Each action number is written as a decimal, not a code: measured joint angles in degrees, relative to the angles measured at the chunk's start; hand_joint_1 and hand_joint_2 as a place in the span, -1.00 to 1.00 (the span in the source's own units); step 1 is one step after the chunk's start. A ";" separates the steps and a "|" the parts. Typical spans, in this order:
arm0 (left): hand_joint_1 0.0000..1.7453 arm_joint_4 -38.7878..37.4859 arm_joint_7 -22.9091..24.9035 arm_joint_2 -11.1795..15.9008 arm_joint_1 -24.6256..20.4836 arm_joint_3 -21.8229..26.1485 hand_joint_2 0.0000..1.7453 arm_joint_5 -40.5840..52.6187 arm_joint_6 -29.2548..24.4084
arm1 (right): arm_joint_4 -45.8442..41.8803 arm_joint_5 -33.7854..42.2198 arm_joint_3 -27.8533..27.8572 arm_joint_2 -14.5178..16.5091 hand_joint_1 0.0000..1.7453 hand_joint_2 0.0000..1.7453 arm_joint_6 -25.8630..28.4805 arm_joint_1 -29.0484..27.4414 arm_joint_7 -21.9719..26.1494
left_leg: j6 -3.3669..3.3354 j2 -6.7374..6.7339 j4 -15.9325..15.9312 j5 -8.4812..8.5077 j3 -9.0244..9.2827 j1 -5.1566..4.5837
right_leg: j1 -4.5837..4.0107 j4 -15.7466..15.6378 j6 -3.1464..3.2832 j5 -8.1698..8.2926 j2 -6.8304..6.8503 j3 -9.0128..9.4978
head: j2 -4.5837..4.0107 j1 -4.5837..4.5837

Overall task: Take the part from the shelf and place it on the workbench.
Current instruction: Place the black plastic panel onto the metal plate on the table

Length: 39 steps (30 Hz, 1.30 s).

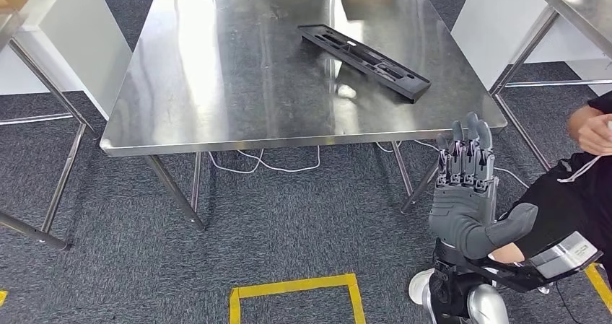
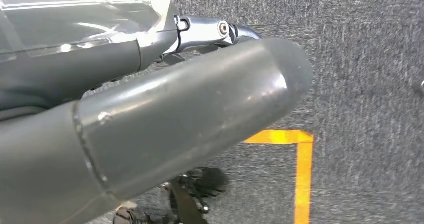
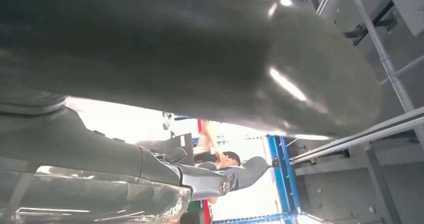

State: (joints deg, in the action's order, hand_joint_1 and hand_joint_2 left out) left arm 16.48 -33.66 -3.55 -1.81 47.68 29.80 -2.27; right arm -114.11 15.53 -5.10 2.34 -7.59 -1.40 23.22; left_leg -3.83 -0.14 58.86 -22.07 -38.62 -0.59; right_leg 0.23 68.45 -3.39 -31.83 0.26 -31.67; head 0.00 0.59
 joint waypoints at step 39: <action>-1.00 -0.50 1.11 0.02 -0.87 5.42 -1.00 7.82 0.38 | 90.48 -29.41 9.63 -3.37 -1.00 -1.00 21.04 4.97 -14.00 | 3.51 0.35 4.46 -3.50 -2.85 1.68 | 0.42 -13.05 3.94 1.42 0.41 5.10 | 0.00 0.22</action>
State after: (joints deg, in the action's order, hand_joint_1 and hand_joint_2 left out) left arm 15.98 -32.55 -3.53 -2.69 53.10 37.62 -1.90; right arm -23.63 -13.88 4.52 -1.03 13.45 3.57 9.22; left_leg -0.32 0.21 63.32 -25.58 -41.47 1.09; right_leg 0.65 55.40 0.55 -30.41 0.66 -26.57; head 0.00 0.80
